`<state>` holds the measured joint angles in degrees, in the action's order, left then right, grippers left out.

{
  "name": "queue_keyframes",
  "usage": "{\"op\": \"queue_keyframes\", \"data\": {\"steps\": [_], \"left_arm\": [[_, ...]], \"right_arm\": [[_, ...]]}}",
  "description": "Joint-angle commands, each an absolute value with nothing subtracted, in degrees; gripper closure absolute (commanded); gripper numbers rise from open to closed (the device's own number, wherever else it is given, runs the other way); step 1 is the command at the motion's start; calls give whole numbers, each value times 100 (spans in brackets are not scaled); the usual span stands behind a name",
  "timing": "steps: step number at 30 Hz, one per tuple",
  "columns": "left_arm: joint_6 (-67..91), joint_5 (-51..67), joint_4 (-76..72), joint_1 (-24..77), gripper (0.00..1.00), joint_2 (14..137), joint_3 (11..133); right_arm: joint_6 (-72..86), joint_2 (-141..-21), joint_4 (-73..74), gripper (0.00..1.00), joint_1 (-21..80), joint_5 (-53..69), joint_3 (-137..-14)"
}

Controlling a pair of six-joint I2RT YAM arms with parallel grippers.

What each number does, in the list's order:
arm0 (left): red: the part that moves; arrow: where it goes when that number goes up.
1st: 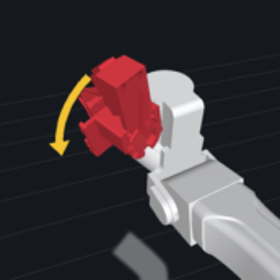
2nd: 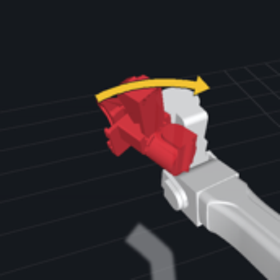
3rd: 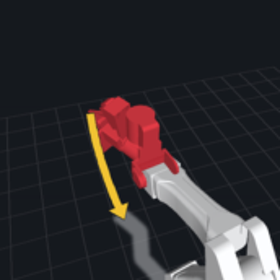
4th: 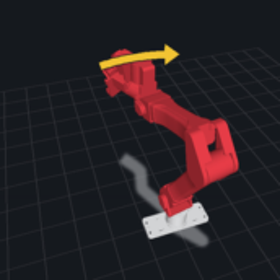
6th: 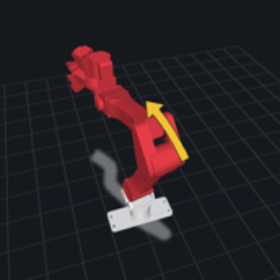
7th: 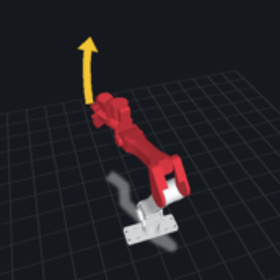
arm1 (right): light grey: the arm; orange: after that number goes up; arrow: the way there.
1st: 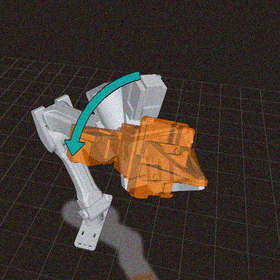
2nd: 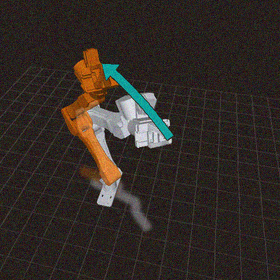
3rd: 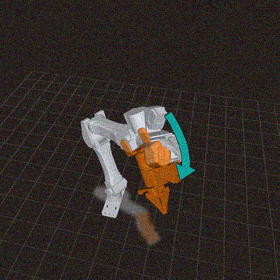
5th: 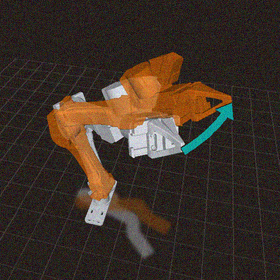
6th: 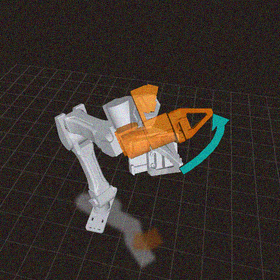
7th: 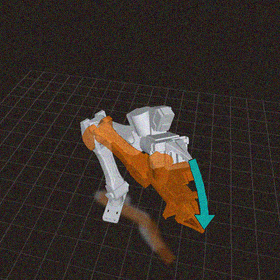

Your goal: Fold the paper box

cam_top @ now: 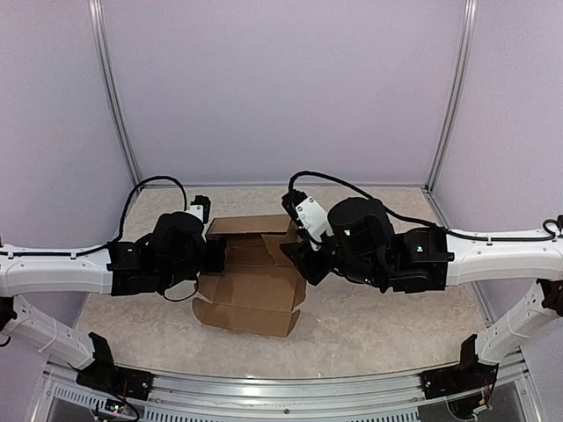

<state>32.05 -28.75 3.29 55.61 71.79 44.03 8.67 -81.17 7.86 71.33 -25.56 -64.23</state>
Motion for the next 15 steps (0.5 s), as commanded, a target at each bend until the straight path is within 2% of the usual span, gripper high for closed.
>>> {"op": "queue_keyframes", "data": {"steps": [1,8,15], "left_arm": [[3451,-2904,464,5632,100,7276,4677],[3709,-3025,565,5633,100,7345,4739],[3977,-3166,721,5633,100,7426,4824]], "right_arm": [[1001,-8320,380,54,7346,-2931,-6359],[1249,-8662,155,54,7559,-3885,-6450],[1325,-9183,-303,59,7747,-4957,-6594]]}}
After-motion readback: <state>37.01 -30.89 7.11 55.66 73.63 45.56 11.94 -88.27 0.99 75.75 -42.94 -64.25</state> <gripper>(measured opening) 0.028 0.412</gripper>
